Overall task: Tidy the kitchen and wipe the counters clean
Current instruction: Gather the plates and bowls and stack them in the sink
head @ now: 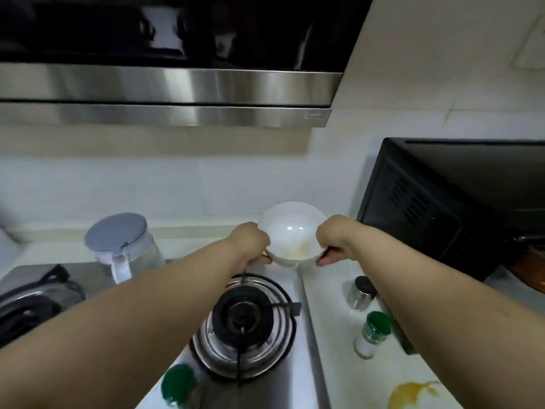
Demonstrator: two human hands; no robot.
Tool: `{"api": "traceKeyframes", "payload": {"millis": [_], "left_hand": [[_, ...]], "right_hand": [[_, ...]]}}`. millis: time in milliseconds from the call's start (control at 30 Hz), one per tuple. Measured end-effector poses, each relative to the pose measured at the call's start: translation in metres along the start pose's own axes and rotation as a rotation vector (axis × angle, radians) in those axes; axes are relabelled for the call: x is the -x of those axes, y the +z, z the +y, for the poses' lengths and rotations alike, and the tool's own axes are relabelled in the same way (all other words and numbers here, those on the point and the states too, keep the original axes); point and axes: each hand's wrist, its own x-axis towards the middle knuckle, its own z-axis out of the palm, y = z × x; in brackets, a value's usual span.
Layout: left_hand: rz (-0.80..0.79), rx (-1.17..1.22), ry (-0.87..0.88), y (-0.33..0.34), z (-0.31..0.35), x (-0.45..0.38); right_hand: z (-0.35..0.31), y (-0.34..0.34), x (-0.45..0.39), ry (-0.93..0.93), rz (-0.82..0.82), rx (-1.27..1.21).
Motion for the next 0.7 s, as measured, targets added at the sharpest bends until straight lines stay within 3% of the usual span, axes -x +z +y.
{"api": "traceKeyframes", "payload": {"millis": [333,700], "left_hand": [[0.034,0.149,-0.059,-0.175,-0.066,0.162],[0.372,0.216,-0.170,-0.408,-0.204,0.285]], "right_hand": [[-0.091,0.141,0.163,-0.035,-0.151,0.065],[-0.206,0.397,0.229,-0.229,-0.359,0.012]]}}
